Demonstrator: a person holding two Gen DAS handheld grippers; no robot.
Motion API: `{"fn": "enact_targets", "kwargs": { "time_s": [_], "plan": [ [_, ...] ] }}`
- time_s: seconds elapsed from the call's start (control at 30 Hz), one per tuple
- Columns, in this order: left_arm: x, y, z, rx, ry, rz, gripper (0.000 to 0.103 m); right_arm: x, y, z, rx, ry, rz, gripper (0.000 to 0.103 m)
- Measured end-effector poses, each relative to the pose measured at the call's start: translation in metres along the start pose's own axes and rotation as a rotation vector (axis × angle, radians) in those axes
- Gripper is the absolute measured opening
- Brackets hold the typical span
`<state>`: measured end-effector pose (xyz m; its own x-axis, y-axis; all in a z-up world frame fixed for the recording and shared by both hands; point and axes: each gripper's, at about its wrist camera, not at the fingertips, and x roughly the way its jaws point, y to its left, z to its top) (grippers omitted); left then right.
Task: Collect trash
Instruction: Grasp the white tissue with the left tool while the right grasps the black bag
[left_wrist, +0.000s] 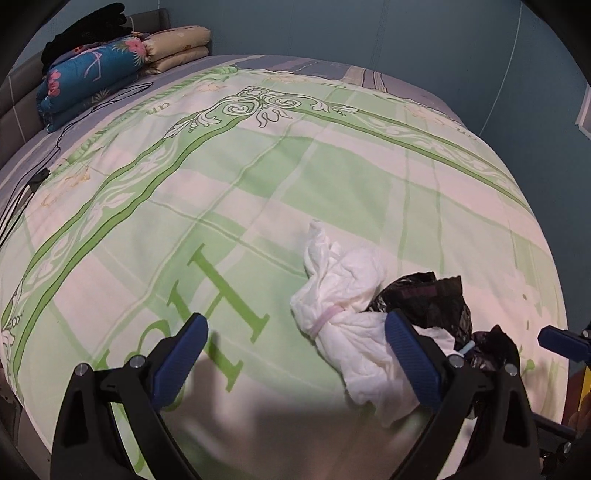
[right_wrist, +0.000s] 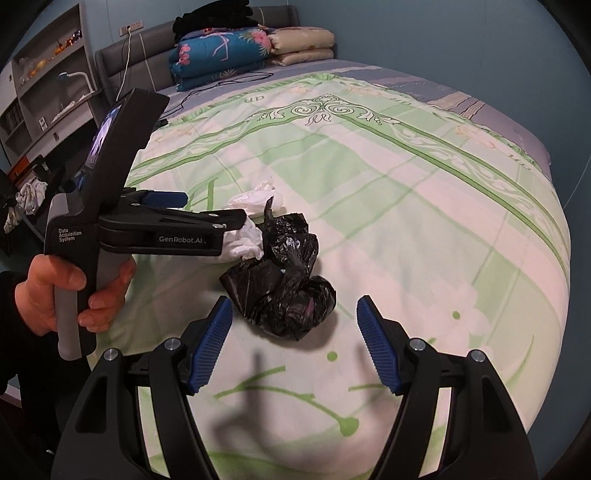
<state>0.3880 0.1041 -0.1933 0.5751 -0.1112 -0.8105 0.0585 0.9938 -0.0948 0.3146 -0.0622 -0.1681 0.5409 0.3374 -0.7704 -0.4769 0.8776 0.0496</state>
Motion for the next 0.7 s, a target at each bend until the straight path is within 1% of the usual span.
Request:
{"fn": "enact_targets", "kwargs": {
  "time_s": [0.07,0.17,0.23,0.27,0.43,0.5,0.53,0.6,0.63,0.7],
  "plan": [
    [0.005,-0.003,0.002,0.015,0.007,0.014,0.093,0.004,0.000,0.003,-0.007,0.006,-0.003,0.066],
    [0.015,-0.004,0.006,0.015,0.033,0.018,0.088,0.011,0.001,0.007,-0.013,0.018,-0.004,0.066],
    [0.019,-0.002,0.008,0.010,0.045,0.020,0.088,0.016,0.002,0.009,-0.019,0.027,-0.005,0.066],
    [0.021,-0.001,0.009,0.007,0.047,0.021,0.088,0.019,0.002,0.009,-0.022,0.032,-0.006,0.065],
    [0.025,0.003,0.016,0.017,0.053,0.038,0.081,0.037,0.002,0.014,-0.036,0.057,-0.013,0.065],
    [0.027,0.005,0.019,0.014,0.059,0.038,0.077,0.044,0.003,0.017,-0.042,0.070,-0.010,0.062],
    [0.028,0.006,0.020,0.012,0.062,0.039,0.076,0.047,0.004,0.019,-0.047,0.078,-0.008,0.056],
    [0.030,0.009,0.023,0.003,0.066,0.038,0.069,0.055,0.007,0.021,-0.063,0.093,-0.016,0.055],
    [0.031,0.012,0.024,-0.008,0.069,0.033,0.068,0.058,0.008,0.022,-0.066,0.100,-0.016,0.055],
    [0.031,0.018,0.025,-0.031,0.071,0.023,0.059,0.065,0.007,0.024,-0.064,0.113,-0.010,0.054]
  ]
}}
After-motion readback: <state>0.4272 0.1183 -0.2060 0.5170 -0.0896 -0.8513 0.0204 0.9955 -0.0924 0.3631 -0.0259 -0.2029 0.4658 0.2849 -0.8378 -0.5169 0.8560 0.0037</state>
